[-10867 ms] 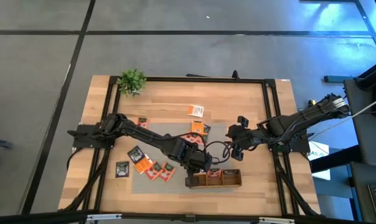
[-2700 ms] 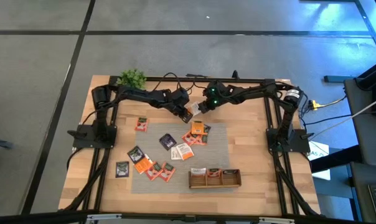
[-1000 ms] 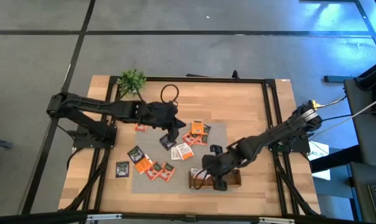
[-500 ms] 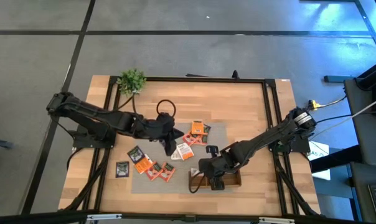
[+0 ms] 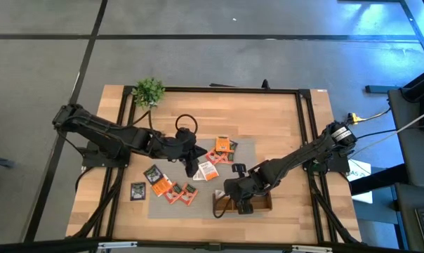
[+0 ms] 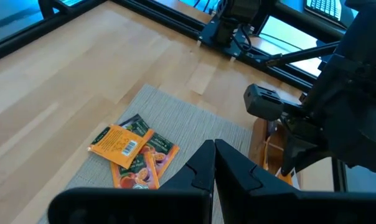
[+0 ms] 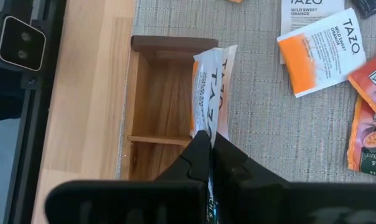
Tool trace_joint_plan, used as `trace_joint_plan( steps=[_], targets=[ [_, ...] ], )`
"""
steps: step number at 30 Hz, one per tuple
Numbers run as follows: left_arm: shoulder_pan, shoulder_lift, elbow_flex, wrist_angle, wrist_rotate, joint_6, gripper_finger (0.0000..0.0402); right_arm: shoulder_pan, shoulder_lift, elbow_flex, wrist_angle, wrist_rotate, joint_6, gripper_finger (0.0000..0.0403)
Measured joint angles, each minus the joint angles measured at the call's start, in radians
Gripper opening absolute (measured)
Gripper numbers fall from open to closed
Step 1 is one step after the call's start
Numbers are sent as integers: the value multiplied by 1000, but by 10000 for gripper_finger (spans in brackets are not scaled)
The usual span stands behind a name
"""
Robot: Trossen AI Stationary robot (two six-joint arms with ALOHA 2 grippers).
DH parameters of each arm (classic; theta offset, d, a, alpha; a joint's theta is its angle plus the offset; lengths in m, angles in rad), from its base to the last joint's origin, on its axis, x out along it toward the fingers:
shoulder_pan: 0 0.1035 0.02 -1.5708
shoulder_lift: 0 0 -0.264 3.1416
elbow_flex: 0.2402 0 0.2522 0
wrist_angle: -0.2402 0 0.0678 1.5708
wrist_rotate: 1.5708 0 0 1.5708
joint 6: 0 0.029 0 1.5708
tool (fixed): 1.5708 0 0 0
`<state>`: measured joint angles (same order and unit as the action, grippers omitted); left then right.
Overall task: Pick & Place Tea
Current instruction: Put the orange tea bag into the left compartment of the wooden organizer
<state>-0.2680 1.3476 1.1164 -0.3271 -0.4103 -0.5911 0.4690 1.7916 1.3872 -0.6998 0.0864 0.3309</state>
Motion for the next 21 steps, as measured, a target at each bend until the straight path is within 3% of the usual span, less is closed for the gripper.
trace_joint_plan(
  steps=[15,21],
  targets=[
    [0,74,1,1,10,-24,6,0,0,0,-1,0,-2,9],
    [0,99,1,4,15,-27,6,0,0,0,-1,1,-3,29]
  ],
)
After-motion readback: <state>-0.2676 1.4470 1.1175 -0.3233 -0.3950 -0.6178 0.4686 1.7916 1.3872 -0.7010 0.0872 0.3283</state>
